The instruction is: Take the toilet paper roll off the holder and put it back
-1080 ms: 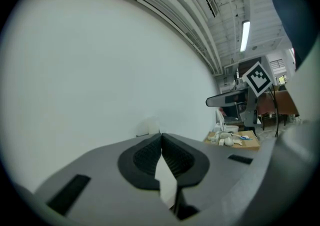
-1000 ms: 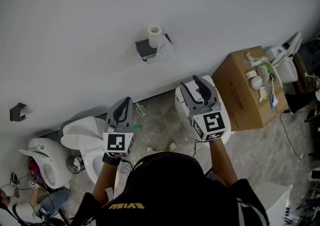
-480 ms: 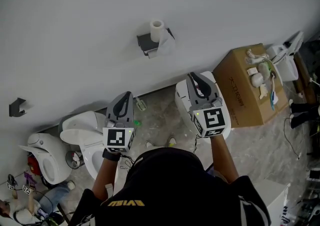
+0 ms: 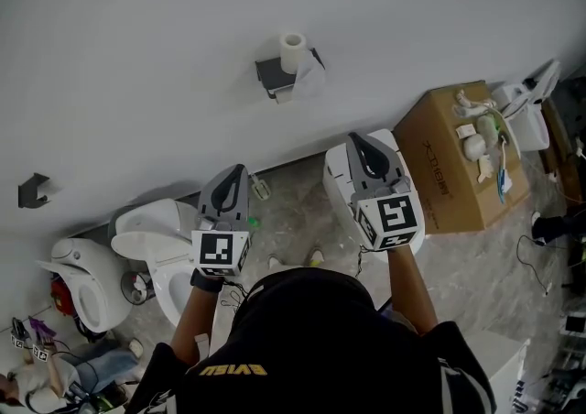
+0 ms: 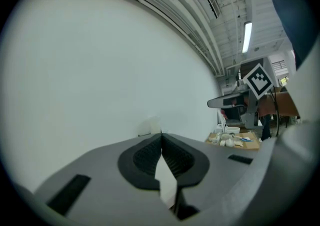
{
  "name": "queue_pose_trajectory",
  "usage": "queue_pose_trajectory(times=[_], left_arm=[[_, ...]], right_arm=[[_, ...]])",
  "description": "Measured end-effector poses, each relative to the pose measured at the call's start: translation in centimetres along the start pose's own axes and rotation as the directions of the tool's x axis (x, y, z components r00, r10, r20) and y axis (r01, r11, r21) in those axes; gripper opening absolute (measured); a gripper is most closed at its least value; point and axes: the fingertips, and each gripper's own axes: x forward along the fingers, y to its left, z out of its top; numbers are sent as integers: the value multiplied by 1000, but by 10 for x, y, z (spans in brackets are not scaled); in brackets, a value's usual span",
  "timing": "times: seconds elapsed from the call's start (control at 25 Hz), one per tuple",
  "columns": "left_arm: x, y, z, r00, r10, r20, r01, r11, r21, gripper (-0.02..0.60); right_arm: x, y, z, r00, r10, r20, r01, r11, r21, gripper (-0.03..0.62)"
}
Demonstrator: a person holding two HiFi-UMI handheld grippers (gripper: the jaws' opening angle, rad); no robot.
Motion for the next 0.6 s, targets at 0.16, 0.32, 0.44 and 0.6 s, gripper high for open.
queue_pose_trajectory(times=[0.16,0.32,0.44,0.6], left_arm=[[0,1,-3,1000,3,-5,-3,1000,0,11],[0,3,-3,1000,6,-7,-6,1000,-1,11],[2,3,-4,1000,5,-7,-5,1000,-2,11],[1,2,-4,1000,5,-5,-5,1000,-2,11]], right_arm=[[2,-3,-1,1000,-8,-5,8,1000,-1,-8],[3,-6,-2,1000,-15,-9,15,1000,3,-8],[4,-8,-3,1000,-18,-11,18,1000,3,-9],[3,-8,-3,1000,-20,-15,20,1000,-1,-9]])
